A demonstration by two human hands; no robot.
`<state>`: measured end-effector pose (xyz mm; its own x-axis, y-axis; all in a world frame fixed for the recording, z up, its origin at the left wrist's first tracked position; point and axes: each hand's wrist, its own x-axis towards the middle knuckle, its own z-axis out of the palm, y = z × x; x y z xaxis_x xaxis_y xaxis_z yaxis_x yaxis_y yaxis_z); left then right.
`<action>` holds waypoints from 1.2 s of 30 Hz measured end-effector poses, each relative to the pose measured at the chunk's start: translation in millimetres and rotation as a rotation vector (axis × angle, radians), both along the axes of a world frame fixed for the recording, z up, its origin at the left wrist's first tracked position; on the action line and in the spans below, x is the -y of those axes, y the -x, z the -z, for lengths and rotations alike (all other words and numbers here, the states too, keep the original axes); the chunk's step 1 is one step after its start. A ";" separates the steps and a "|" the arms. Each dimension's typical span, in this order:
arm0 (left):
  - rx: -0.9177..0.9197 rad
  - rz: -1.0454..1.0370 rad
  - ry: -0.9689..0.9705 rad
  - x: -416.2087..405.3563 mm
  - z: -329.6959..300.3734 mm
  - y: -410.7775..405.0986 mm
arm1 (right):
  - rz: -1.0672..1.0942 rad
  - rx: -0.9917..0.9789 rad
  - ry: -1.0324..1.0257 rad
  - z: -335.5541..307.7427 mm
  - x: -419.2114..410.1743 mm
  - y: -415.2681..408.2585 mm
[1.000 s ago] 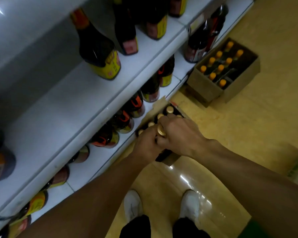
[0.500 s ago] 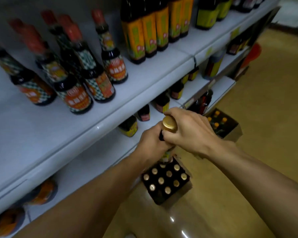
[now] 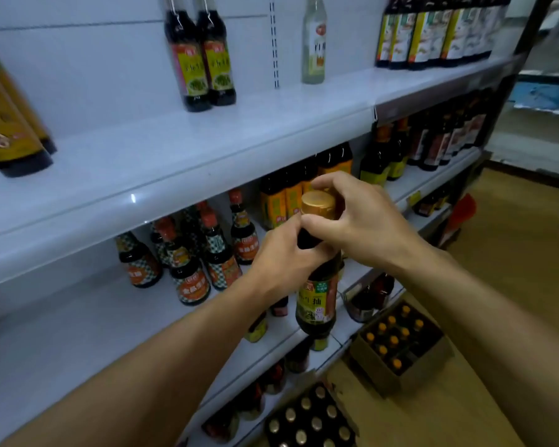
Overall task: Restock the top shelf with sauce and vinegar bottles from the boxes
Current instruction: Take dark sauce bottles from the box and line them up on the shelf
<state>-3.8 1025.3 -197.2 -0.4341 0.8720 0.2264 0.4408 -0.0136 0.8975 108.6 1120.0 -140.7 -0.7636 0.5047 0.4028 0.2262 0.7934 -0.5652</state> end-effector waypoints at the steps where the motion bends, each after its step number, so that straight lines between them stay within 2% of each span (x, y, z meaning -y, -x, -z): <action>1: 0.000 -0.009 -0.017 0.7 -13.6 -1.9 | -0.011 -0.015 0.005 -13.6 -0.1 -1.1; 11: -0.015 -0.022 -0.179 4.4 -123.7 -11.2 | -0.099 -0.208 0.076 -119.3 -0.8 2.3; 28: 0.005 -0.006 -0.248 -11.5 -208.3 76.9 | -0.200 -0.336 0.025 -207.1 -20.7 94.5; 36: 0.111 0.080 -0.261 -24.2 -235.2 123.0 | -0.235 -0.411 0.096 -238.7 -39.1 136.6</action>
